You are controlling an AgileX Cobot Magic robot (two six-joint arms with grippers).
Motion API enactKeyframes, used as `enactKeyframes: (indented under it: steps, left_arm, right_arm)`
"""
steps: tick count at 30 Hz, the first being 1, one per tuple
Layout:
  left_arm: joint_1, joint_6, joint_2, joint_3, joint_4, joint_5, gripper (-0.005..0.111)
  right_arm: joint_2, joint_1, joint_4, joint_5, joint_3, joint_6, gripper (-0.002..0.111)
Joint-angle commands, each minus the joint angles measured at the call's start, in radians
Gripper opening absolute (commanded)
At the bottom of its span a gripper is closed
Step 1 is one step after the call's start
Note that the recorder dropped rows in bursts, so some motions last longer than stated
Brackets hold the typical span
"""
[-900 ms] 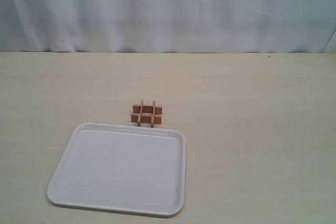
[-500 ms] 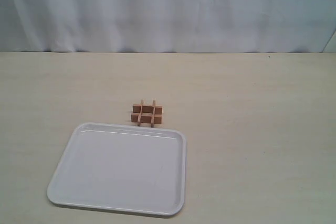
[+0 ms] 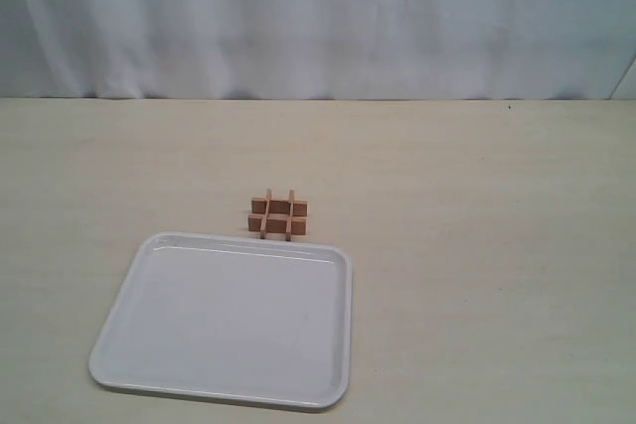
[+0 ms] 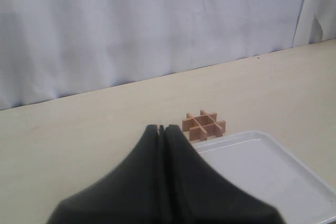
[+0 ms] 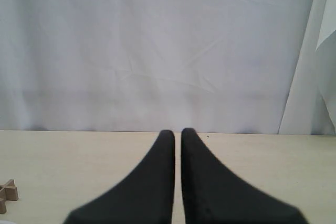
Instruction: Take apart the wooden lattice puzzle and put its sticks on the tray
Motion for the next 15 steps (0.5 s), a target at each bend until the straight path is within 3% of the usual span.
enactKeyframes:
  steps: [1,10,15]
  left_arm:
    - [-0.003,-0.005,0.0,0.001,-0.007,-0.007,0.0]
    - [-0.003,-0.005,0.0,0.001,-0.005,-0.007,0.0]
    - [-0.003,-0.005,0.0,0.001,-0.005,-0.007,0.0]
  right_arm:
    - [0.0,-0.008,0.003,0.0,0.001,-0.004,0.004]
    - [0.0,-0.008,0.018,0.0,0.001,-0.004,0.004]
    - [0.0,-0.008,0.224,-0.071,0.001,-0.002,0.004]
